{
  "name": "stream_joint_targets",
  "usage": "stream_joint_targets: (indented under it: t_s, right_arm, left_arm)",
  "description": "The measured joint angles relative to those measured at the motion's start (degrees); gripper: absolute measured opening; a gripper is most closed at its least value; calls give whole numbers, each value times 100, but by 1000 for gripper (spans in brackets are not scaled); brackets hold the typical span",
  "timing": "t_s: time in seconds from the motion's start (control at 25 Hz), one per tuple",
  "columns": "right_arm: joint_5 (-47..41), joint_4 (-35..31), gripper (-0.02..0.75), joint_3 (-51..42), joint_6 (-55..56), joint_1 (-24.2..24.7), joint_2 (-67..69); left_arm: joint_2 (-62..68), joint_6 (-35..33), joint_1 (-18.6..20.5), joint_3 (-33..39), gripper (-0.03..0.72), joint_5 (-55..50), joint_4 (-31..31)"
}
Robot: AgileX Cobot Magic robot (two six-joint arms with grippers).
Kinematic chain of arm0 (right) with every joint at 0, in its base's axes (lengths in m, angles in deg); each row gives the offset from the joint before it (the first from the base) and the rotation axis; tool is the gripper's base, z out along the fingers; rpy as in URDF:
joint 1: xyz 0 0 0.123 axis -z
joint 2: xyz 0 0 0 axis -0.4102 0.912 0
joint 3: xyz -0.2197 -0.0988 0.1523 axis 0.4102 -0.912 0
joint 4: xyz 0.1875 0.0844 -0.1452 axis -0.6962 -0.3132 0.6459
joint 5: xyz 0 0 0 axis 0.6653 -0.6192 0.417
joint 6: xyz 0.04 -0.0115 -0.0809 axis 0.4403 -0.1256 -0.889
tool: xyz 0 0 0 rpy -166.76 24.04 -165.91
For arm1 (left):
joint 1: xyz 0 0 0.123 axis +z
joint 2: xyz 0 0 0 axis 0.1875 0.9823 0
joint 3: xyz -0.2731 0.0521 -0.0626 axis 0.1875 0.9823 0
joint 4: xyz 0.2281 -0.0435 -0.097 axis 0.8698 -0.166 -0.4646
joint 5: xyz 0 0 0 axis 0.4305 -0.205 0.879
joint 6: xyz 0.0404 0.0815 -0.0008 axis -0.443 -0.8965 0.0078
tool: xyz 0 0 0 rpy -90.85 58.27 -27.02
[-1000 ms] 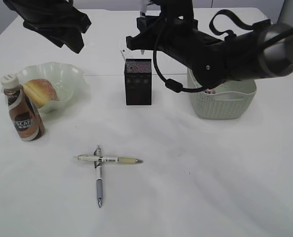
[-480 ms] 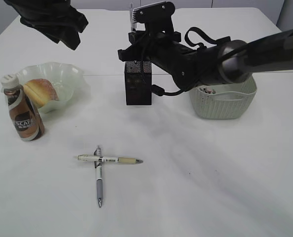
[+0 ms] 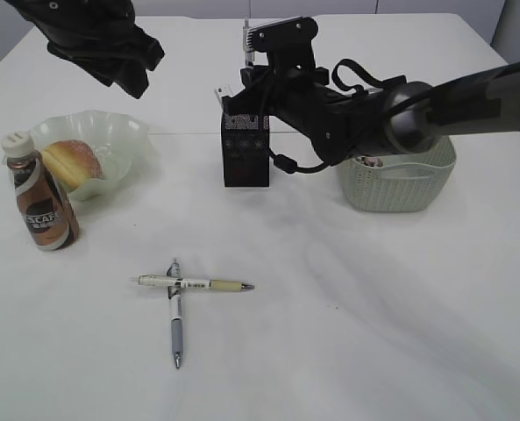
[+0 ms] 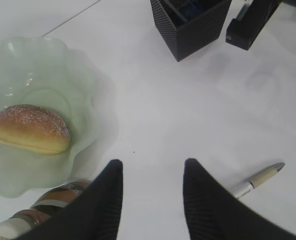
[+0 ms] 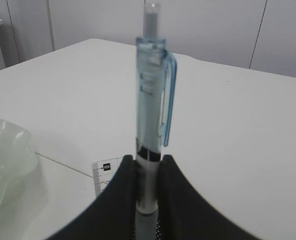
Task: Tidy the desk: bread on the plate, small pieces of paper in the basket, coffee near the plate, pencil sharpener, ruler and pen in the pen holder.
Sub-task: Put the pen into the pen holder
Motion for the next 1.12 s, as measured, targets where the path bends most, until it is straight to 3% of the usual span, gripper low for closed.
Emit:
stream_joint_targets:
  t_s: [0.8, 0.96, 1.12]
  right_arm:
    - [-329, 0, 69, 373, 0, 0, 361]
    - [-508, 101, 115, 463, 0, 0, 361]
    - [-547, 193, 242, 473, 0, 0, 361]
  left_arm:
    - [3, 0, 0, 0, 299, 68, 10]
    - [3, 0, 0, 0, 299, 72, 10]
    - [3, 0, 0, 0, 299, 85, 10]
